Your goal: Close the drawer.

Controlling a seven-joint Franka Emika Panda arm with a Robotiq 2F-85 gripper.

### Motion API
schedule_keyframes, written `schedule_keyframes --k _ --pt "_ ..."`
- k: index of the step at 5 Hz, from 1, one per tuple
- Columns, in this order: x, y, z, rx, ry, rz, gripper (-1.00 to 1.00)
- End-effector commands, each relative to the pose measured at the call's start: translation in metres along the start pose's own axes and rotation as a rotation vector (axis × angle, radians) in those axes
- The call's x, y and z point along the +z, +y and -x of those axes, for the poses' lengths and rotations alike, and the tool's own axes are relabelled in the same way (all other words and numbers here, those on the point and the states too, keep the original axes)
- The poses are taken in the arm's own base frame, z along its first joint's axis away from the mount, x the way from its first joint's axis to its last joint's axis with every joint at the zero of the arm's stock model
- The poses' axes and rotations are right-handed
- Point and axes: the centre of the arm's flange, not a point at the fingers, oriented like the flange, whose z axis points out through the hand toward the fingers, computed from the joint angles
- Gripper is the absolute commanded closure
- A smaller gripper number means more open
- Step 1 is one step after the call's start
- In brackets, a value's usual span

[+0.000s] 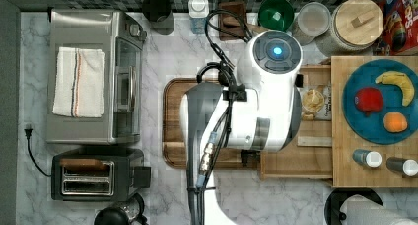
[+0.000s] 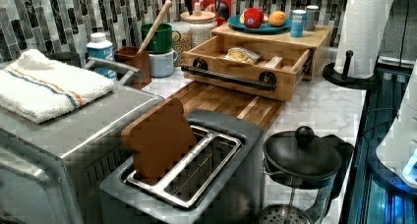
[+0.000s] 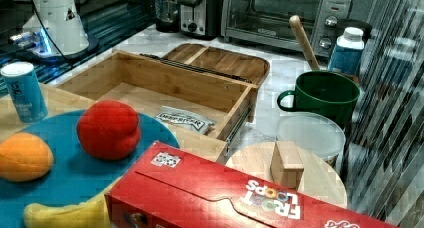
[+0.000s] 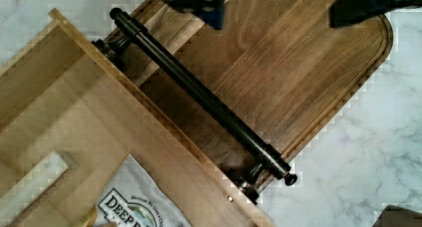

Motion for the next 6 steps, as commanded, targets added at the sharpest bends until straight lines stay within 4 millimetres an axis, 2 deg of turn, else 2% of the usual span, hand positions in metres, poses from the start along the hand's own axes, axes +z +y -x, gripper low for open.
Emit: schedule_keyframes --k 1,2,3,4,5,6 --pt "0.045 -0.061 0.068 -0.322 0.027 -0.001 0.01" --pt "0.073 -0.053 0.070 -0.398 0.032 -0.017 1.00" --pt "0.100 -0.048 0.066 -0.477 0.044 0.009 1.00" --pt "0.124 -0.043 0.053 -0.542 0.026 0.044 1.00" --pt "0.150 -0.031 0.042 -0.607 0.042 0.073 1.00" --pt "0.166 -0.019 0.034 -0.663 0.094 0.100 1.00"
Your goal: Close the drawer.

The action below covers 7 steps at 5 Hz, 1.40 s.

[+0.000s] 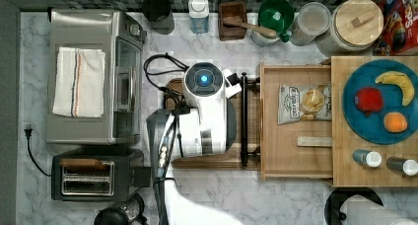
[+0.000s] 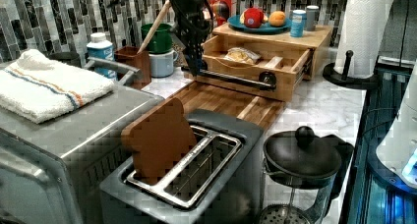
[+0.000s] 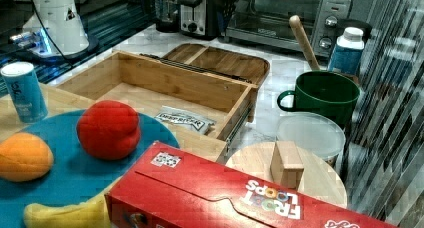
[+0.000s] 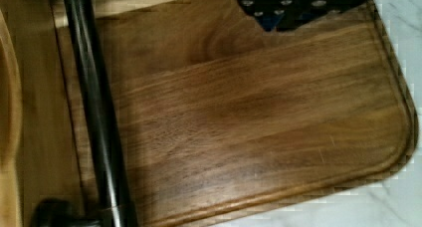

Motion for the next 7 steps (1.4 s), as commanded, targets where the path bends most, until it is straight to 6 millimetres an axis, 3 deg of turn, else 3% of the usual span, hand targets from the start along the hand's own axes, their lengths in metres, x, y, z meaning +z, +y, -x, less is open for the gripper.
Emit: schedule_keyframes --k 1,4,6,7 --pt "0.033 0.063 -0.015 -0.134 0.084 0.104 1.00" --pt "0.036 0.138 -0.040 -0.249 0.102 0.126 1.00" --pt "0.002 0.212 -0.064 -0.268 0.073 0.122 1.00" --pt "0.006 0.264 -0.081 -0.295 0.104 0.127 1.00"
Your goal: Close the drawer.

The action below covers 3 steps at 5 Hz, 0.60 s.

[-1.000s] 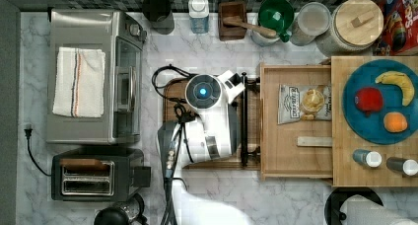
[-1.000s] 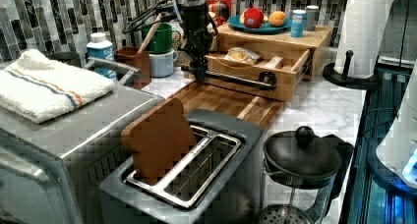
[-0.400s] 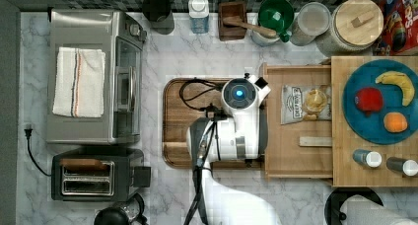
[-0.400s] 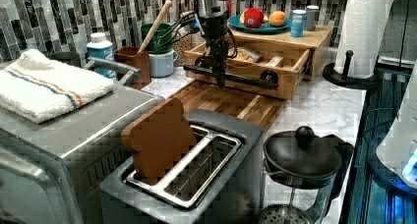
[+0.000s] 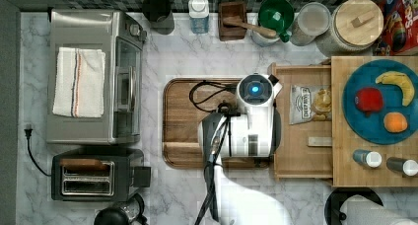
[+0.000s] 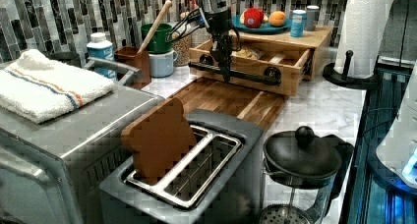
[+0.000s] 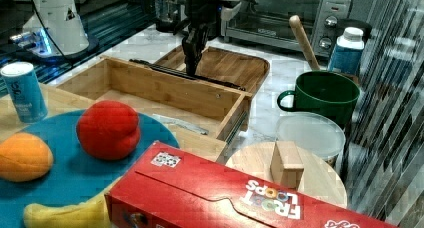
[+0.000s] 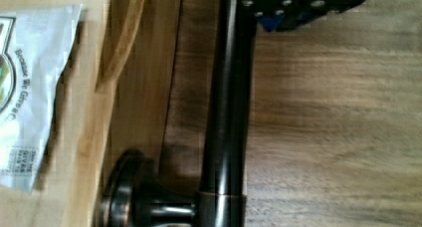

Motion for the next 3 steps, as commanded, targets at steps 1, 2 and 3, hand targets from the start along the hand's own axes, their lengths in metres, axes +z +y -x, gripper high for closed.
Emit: schedule_keyframes --k 1,2,3 --pt "-0.038 0.192 0.004 0.064 0.151 0.065 1.00" --pt "-0.045 0.221 0.022 0.140 0.146 0.070 1.00" --pt "-0.062 0.242 0.039 0.166 0.135 0.088 1.00"
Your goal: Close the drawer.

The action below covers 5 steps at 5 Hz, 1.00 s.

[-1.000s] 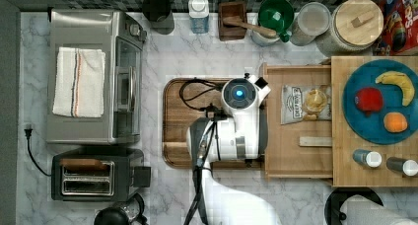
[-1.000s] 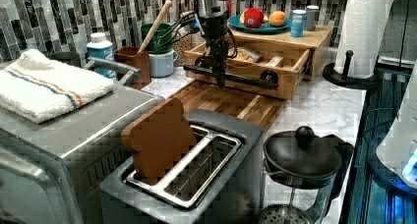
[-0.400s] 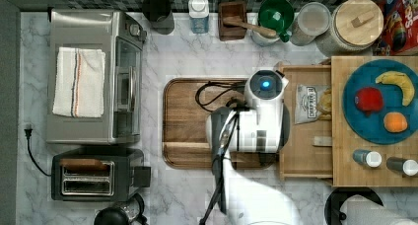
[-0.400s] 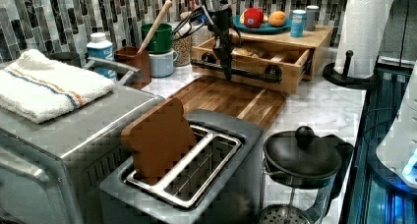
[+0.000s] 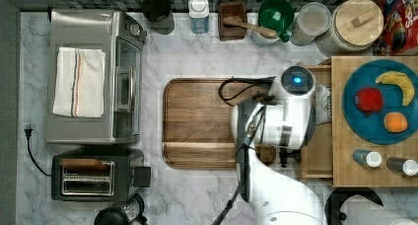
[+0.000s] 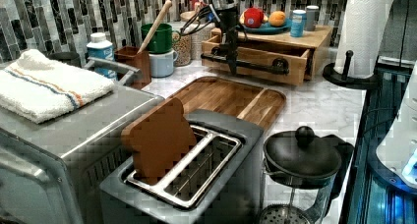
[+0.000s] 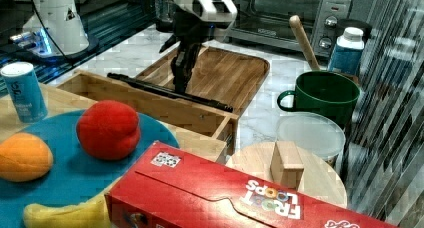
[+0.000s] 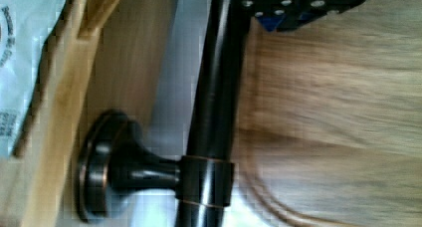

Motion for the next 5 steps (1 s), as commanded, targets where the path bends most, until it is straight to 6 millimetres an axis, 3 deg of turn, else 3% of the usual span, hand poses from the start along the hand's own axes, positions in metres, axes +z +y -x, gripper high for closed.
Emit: schedule_keyframes --k 1,2,5 --pt "-0.080 0.175 0.052 0.174 0.149 0.118 1.00" --pt "-0.081 0.191 0.057 0.173 0.187 0.156 1.00" --pt "-0.089 0.196 0.058 0.178 0.203 0.228 1.00"
